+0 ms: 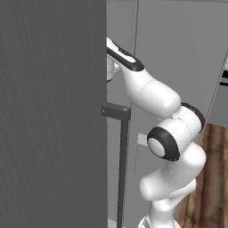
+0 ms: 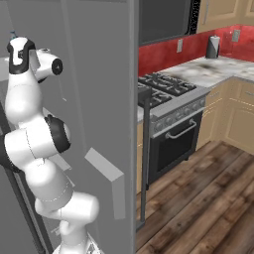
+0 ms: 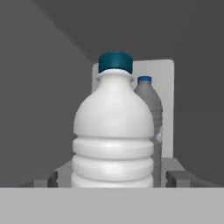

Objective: Take the bottled waters from the counter and place them in the freezer to freeze. Close the freezer door after placing the bottles.

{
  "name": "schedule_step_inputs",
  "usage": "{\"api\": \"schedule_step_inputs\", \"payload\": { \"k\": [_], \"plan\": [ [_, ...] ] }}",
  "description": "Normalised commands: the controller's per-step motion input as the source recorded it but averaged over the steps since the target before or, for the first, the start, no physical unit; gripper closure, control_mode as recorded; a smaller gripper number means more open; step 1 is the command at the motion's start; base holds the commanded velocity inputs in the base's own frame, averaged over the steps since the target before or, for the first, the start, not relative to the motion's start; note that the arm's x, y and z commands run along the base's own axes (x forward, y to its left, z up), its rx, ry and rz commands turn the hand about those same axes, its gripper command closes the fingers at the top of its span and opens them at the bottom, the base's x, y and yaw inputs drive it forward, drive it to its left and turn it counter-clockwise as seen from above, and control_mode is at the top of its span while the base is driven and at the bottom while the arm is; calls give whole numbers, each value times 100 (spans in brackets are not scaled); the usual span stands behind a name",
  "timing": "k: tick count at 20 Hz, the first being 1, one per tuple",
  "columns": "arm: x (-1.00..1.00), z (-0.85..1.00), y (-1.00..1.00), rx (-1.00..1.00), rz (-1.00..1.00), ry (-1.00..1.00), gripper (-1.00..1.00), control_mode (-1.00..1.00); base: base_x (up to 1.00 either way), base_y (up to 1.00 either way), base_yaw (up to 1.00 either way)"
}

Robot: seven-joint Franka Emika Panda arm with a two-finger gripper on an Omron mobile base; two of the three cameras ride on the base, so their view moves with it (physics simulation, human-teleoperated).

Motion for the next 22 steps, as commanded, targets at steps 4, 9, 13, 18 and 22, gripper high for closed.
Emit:
{"api": "schedule_step_inputs", "payload": {
  "k": [4,9,13,18,22],
  "plan": [
    [0,0,-18,0,0,0,-100,-100,0,0,0],
    [-4,0,-36,0,-4,0,-100,-100,0,0,0],
    [-5,2,-37,0,-5,0,-100,-100,0,0,0],
    [-14,4,-31,0,-3,0,-100,-100,0,0,0],
    [-13,5,-49,0,-5,0,-100,-100,0,0,0]
  ]
}}
